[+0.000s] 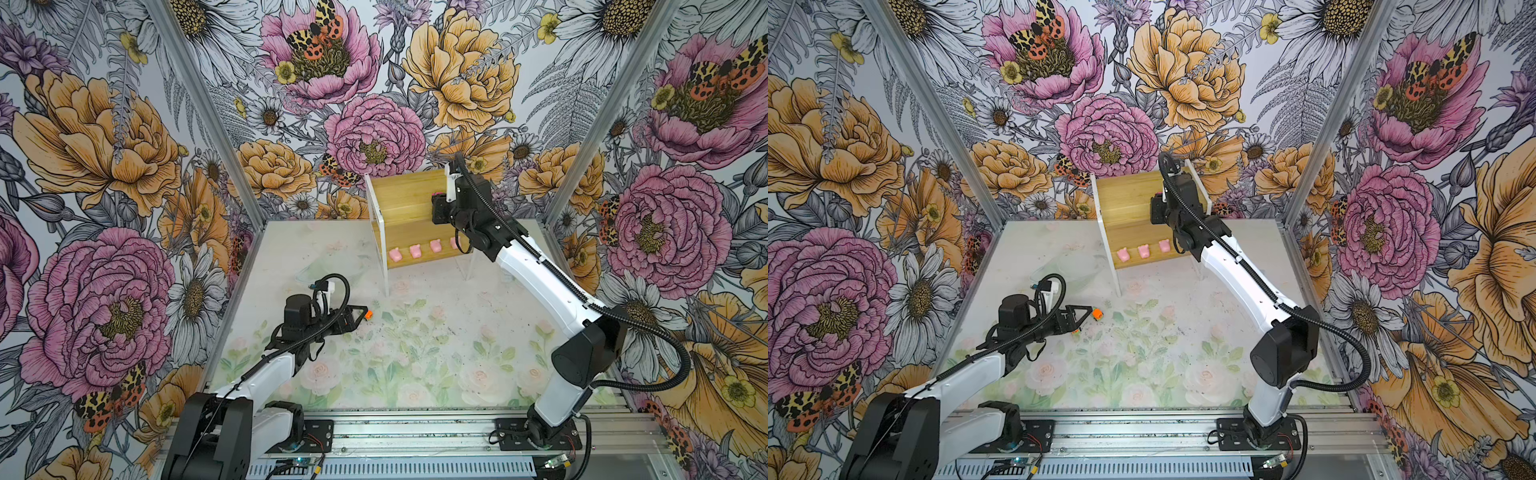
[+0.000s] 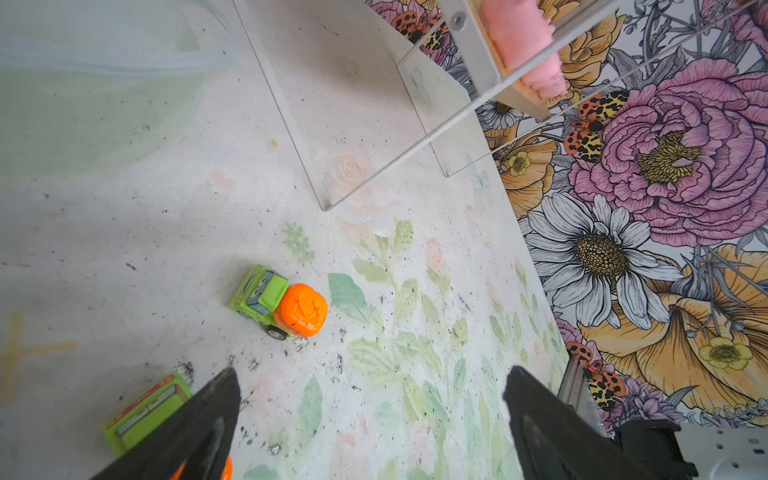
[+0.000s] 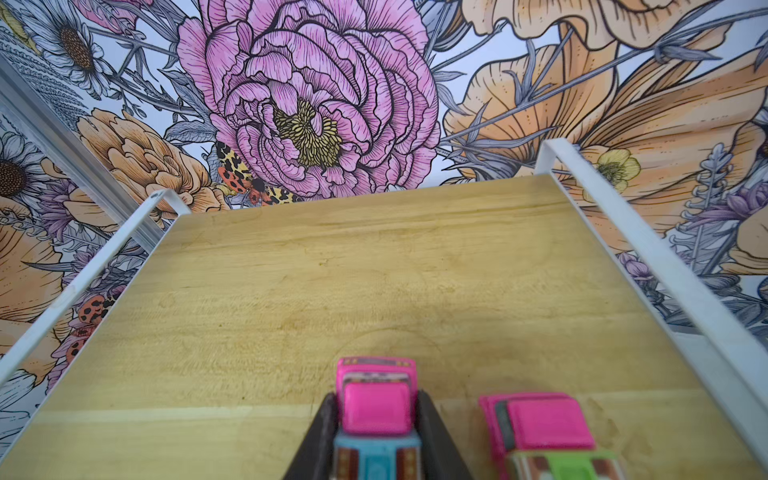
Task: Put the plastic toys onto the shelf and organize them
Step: 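Lower the truck onto the upper shelf and open the right gripper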
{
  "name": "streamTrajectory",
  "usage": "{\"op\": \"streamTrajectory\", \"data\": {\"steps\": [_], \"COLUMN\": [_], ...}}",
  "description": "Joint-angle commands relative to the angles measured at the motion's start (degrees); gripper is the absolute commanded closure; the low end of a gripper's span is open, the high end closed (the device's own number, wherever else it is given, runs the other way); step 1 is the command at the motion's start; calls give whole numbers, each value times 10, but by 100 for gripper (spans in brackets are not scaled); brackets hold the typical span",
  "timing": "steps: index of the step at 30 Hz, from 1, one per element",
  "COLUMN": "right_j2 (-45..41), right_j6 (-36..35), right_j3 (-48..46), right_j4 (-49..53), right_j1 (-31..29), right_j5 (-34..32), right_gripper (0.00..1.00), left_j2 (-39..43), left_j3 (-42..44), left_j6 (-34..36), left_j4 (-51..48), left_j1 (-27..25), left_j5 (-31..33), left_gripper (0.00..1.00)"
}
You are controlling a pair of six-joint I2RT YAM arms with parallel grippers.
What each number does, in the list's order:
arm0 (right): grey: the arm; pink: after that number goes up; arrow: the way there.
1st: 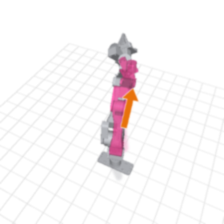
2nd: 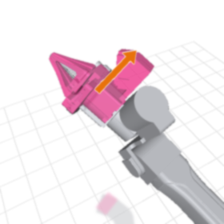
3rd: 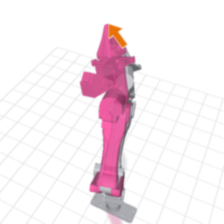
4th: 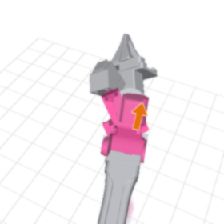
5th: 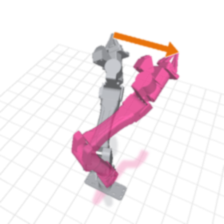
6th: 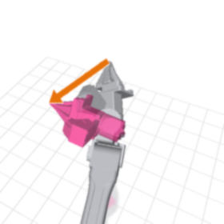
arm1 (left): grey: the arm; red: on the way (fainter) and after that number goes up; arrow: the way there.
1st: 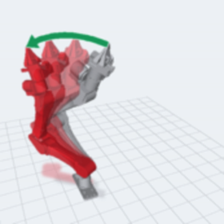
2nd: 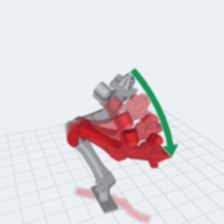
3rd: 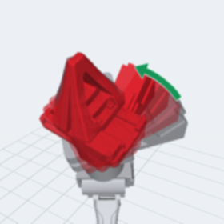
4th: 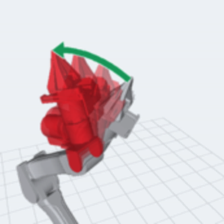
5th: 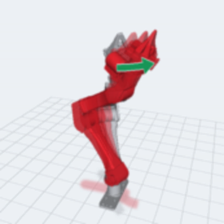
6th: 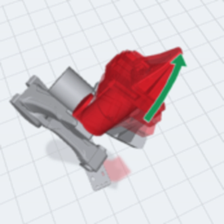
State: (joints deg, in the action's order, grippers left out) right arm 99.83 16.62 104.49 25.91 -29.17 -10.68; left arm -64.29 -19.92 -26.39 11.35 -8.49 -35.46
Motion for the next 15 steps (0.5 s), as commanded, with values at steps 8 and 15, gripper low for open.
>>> {"op": "streamTrajectory", "data": {"steps": [8, 15], "right_j2": [-19, -18], "right_j6": [-2, -6], "right_j3": [-24, -33], "right_j4": [1, 1], "right_j1": [2, 2], "right_j5": [15, 13], "right_gripper": [73, 67], "left_j2": [-5, -7], "left_j3": [-9, -12], "left_j6": [22, 23], "left_j4": [-11, -13], "left_j1": [4, 4], "left_j5": [4, 4], "left_gripper": [1, 1]}}
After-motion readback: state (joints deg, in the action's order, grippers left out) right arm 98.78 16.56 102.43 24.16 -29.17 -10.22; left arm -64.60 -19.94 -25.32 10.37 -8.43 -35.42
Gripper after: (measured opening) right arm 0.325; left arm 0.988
